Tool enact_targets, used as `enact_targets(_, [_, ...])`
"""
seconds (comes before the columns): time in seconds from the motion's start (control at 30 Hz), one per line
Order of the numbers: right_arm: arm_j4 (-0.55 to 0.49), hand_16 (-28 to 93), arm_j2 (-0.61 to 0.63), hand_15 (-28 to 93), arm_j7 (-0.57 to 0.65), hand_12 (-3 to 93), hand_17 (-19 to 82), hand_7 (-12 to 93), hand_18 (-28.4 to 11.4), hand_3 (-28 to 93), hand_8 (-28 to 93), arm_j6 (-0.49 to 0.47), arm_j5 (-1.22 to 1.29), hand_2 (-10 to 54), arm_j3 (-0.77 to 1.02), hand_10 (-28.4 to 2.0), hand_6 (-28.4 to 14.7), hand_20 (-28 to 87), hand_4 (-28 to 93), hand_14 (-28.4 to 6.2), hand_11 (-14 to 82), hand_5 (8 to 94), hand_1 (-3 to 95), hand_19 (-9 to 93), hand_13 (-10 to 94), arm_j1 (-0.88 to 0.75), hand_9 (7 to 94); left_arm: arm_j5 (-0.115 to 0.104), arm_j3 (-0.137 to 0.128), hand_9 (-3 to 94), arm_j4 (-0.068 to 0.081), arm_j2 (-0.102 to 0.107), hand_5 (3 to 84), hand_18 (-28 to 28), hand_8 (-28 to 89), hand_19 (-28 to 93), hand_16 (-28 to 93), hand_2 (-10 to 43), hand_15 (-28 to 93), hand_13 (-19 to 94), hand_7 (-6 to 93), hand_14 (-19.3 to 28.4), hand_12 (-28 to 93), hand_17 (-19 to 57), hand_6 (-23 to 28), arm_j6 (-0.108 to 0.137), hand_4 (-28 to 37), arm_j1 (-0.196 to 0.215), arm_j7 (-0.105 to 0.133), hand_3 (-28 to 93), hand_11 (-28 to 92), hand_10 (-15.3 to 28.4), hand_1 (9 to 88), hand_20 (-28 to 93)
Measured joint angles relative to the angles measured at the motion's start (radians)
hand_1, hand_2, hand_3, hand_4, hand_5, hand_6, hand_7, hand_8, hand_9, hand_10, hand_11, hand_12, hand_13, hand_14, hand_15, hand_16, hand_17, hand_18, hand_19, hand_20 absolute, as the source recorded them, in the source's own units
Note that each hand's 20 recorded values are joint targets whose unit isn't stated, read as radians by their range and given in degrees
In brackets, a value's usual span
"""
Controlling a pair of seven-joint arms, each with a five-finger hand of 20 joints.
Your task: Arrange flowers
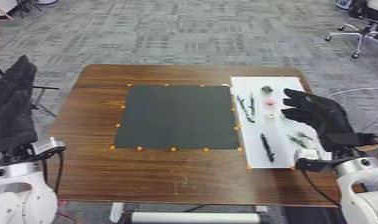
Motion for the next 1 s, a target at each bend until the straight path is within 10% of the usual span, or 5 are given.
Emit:
enact_targets(0.43, [-0.007,18,0.008,15,0.029,17.7,23,8,-22.9,65,-5,0.048,-0.029,-7.1,-0.007,-15.6,-3.8,38,-11,-20.5,6.9,49.1,22.0,40,51,-0.005,51.4,-0.006,0.018,33.9,0.000,-0.007,36.3,6.4,-8,1,-1,-9.5,6,25,11.9,9.5,9,2.6,0.1,0.015,-27.7,-0.027,-0.036,73,11,10.4,24.1,13])
enact_targets(0.77, [-0.079,36,0.059,57,0.239,31.4,38,27,-23.6,64,-3,0.339,-0.198,-9.5,-0.109,-14.7,-3.4,60,-12,-6.9,35.0,67.2,34.8,81,80,-0.009,73.9,0.012,0.046,34.3,0.009,-0.001,36.7,7.0,-8,1,0,-9.5,7,26,11.9,10.3,10,2.8,0.4,0.021,-27.1,-0.070,-0.080,72,12,10.6,24.7,13])
enact_targets(1.0, [-0.098,38,0.109,63,0.381,34.8,54,29,-19.9,60,7,0.362,-0.481,-9.5,-0.162,-12.0,-1.9,64,-12,-4.1,40.0,73.8,38.0,93,88,-0.013,81.9,0.011,-0.078,34.4,-0.046,-0.037,36.7,7.1,-8,1,0,-9.5,7,26,11.7,10.7,10,2.8,0.4,-0.130,-26.0,0.023,-0.082,72,11,10.6,25.3,14])
